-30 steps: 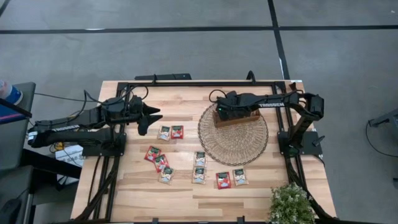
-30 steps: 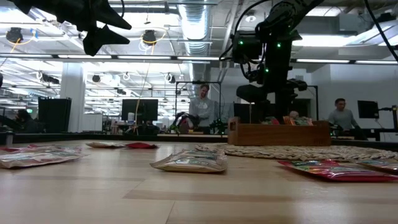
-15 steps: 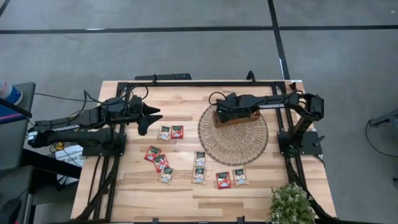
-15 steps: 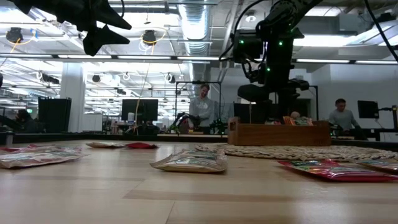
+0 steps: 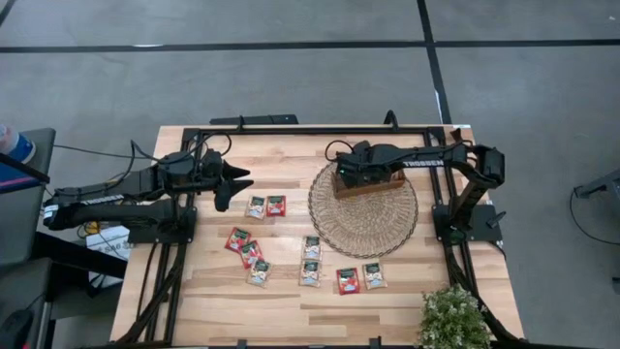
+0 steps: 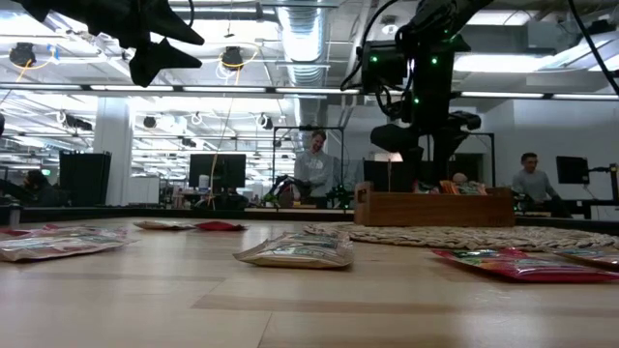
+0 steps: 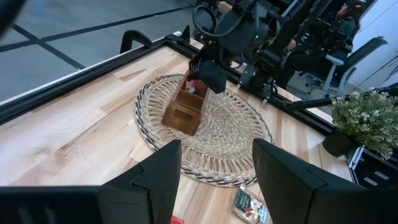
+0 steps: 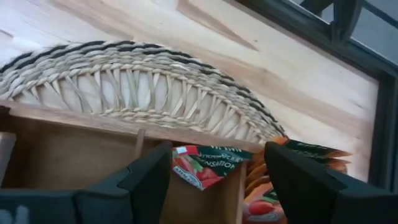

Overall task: Pick & Place Tea
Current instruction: Put the red tea pack into the middle compartment of the brown organizer

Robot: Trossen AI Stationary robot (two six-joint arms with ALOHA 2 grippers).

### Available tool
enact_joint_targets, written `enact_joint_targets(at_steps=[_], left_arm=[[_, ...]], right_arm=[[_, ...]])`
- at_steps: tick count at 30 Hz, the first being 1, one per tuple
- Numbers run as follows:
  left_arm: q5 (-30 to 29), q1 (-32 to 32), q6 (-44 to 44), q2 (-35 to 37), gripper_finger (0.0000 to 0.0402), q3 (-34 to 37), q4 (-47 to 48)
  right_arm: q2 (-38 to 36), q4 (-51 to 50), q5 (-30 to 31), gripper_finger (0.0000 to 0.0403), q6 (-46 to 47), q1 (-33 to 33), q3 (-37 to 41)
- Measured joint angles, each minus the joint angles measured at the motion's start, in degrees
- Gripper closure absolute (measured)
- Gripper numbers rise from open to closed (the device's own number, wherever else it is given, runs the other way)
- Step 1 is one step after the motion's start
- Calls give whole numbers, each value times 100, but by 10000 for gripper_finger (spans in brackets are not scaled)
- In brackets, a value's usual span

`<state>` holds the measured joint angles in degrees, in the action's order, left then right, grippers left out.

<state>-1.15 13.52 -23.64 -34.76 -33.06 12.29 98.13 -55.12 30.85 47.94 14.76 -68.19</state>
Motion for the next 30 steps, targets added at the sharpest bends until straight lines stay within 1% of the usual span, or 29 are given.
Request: enact_joint_targets(at_steps=[3, 7, 8, 22, 26, 28, 30], left_arm=[[2, -2, -2, 0, 211, 0, 0], [2, 0, -4, 0, 211, 0, 0], [4, -2, -2, 2, 211, 0, 0], [4, -1, 22, 1, 211, 0, 1], [4, 0, 22, 2, 211, 0, 0], [4, -2, 22, 2, 211, 0, 0], [4, -2, 22, 2, 211, 0, 2]], right_arm=[[0, -225, -163, 153, 4, -12, -129], [0, -368, -852, 153, -17, -158, -165], [0, -417, -930, 153, 15, -208, -165], [0, -775, -1043, 153, 395, -538, -194], [0, -894, -980, 153, 468, -679, -409], [-7, -1033, -696, 153, 472, -765, -634], [-114, -1386, -154, 153, 568, -855, -937]])
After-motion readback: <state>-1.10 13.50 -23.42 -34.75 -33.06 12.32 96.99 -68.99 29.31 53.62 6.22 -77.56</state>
